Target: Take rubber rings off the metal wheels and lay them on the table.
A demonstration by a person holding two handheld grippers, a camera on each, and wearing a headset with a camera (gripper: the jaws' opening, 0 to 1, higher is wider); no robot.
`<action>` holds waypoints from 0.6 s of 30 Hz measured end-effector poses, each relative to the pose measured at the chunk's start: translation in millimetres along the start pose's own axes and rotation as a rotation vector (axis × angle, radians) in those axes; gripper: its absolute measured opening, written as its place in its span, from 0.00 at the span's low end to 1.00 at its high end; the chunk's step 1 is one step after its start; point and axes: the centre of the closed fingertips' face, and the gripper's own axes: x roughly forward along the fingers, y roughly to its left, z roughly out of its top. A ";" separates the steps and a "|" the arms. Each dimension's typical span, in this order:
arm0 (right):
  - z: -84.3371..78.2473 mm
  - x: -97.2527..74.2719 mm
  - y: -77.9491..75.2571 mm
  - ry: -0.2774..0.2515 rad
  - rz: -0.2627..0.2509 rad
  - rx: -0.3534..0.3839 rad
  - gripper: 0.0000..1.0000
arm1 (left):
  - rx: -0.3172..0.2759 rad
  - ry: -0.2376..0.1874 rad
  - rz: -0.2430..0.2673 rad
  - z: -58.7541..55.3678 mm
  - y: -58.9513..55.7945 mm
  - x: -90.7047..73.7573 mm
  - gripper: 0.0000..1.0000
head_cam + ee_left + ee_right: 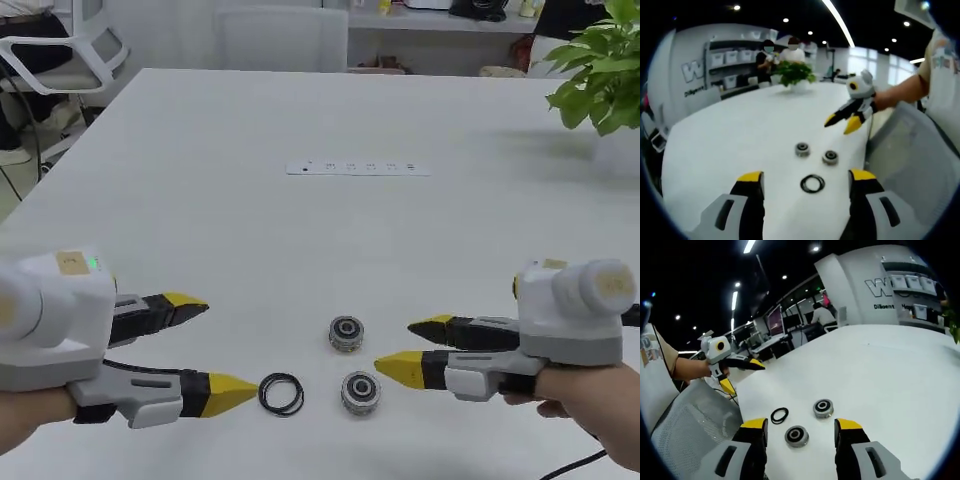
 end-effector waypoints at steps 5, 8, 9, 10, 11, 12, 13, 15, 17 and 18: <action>-4.6 -12.2 -1.7 0.005 -0.027 -0.031 0.56 | -0.004 0.003 0.012 -2.8 2.2 -4.7 0.69; -8.1 -18.6 -3.7 -0.005 -0.046 -0.027 0.58 | -0.010 0.001 0.023 -4.3 3.6 -7.0 0.69; -10.0 -20.5 -4.4 -0.008 -0.053 -0.024 0.58 | -0.012 0.001 0.025 -5.0 3.6 -7.7 0.69; -11.8 -21.8 -4.6 -0.008 -0.057 -0.022 0.58 | -0.015 0.000 0.027 -5.4 3.7 -8.1 0.69; -13.7 -22.9 -4.7 -0.006 -0.061 -0.021 0.59 | -0.017 0.000 0.030 -6.0 3.8 -8.5 0.70; -16.4 -25.1 -5.5 -0.004 -0.069 -0.023 0.59 | -0.018 0.001 0.033 -6.8 3.8 -9.3 0.70; -17.7 -26.4 -6.0 -0.003 -0.072 -0.023 0.60 | -0.017 0.002 0.033 -7.3 3.6 -9.6 0.70; -20.5 -29.8 -7.4 -0.003 -0.077 -0.019 0.61 | -0.014 0.006 0.037 -8.5 3.3 -10.6 0.70; -22.2 -32.5 -8.3 -0.002 -0.086 -0.017 0.61 | -0.016 0.007 0.039 -9.3 3.2 -11.5 0.70; -22.9 -33.5 -9.3 -0.002 -0.089 -0.018 0.61 | -0.018 0.007 0.041 -9.6 3.4 -12.1 0.70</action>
